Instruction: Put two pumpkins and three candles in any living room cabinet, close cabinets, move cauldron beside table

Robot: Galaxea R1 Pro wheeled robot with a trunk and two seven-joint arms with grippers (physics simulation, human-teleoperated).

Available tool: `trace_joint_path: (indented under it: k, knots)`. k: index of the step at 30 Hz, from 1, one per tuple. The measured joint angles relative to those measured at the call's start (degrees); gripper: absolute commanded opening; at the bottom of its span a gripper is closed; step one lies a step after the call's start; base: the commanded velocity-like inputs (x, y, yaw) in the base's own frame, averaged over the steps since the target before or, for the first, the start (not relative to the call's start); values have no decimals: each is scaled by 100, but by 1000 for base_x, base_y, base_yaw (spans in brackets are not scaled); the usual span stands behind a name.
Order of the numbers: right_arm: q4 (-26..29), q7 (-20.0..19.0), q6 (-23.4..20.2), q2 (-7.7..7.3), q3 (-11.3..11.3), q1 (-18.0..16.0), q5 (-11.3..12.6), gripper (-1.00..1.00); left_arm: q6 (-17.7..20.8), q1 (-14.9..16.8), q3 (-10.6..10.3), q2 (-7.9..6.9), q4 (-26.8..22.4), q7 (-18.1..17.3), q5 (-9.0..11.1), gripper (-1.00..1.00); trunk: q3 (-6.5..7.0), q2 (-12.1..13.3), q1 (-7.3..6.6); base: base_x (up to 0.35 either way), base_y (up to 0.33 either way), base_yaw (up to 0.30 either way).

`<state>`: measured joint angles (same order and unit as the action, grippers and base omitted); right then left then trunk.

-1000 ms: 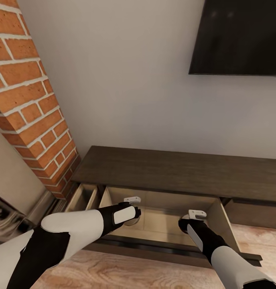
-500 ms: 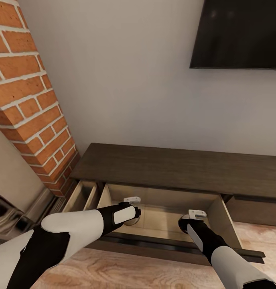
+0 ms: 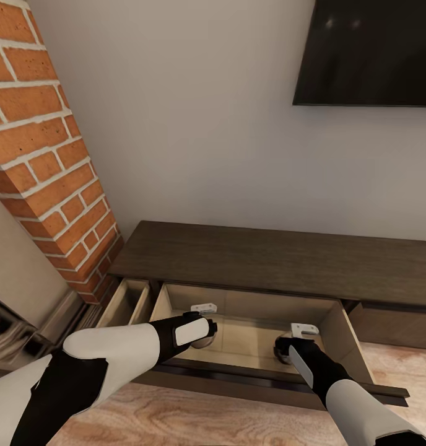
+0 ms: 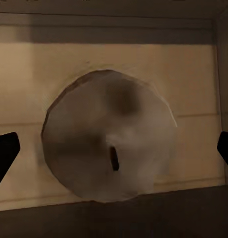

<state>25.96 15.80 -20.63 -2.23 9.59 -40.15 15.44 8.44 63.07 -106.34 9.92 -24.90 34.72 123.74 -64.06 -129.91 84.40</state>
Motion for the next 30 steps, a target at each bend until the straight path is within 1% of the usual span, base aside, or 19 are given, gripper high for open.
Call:
trace_joint_path:
  k: [13,15,19,23,25,26,27,29,30]
  knots:
    - [26,-2,9,-7,-6,0,6,100,-2,0,-3,0,0,-3,2,-100,0,0,0,0,0,0]
    - [171,9,5,-6,-4,0,6,100,2,-1,-13,0,0,-21,1,-100,0,0,0,0,0,0]
    - [668,14,-46,-11,-12,7,18,100,6,1,-28,0,0,-16,0,-100,0,0,0,0,0,0]
    - [1258,13,-312,-18,-9,34,20,100,11,3,-34,0,0,-7,0,-100,0,0,0,0,0,0]
    - [1695,15,-515,-21,-3,86,28,100,13,1,-35,0,3,-8,0,-100,0,0,0,0,0,0]
    - [1813,15,-580,-21,-2,117,31,100,14,1,-35,0,4,-8,0,-100,0,0,0,0,0,0]
    - [2031,15,-701,-22,-1,197,32,100,20,1,-35,0,6,-8,1,-100,0,0,0,0,0,0]
    - [2624,29,-940,-23,4,480,32,100,34,2,-36,0,11,-7,1,-100,0,0,0,0,0,0]
    - [2817,35,-1013,-23,6,559,32,100,41,0,-36,0,14,-9,2,100,0,0,0,0,0,0]
